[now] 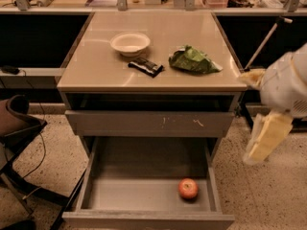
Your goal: Pick apple from middle drawer and place on counter
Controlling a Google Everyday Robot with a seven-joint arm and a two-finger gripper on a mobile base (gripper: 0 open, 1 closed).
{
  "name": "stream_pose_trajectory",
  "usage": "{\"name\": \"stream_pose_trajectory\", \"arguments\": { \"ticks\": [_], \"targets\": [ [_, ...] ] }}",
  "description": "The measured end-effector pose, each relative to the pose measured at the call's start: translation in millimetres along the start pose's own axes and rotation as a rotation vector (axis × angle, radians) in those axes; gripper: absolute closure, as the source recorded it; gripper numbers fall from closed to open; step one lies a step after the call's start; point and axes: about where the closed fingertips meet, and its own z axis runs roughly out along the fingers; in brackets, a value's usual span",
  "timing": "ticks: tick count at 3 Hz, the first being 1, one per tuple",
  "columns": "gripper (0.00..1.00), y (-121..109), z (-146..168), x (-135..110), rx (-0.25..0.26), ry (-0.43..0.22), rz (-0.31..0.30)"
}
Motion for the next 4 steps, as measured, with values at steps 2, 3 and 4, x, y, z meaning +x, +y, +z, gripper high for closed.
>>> {"name": "stream_pose_trajectory", "arguments": {
  "ticks": [2, 3, 4],
  "targets": [
    [0.00, 84.6, 233.0, 4.4, -0.289, -0.331, 0.129],
    [0.00, 100.8, 332.1, 14.4, -0.352, -0.362, 0.255],
    [0.00, 89.3, 413.4, 32.3, -0.325, -0.357, 0.394]
  ]
}}
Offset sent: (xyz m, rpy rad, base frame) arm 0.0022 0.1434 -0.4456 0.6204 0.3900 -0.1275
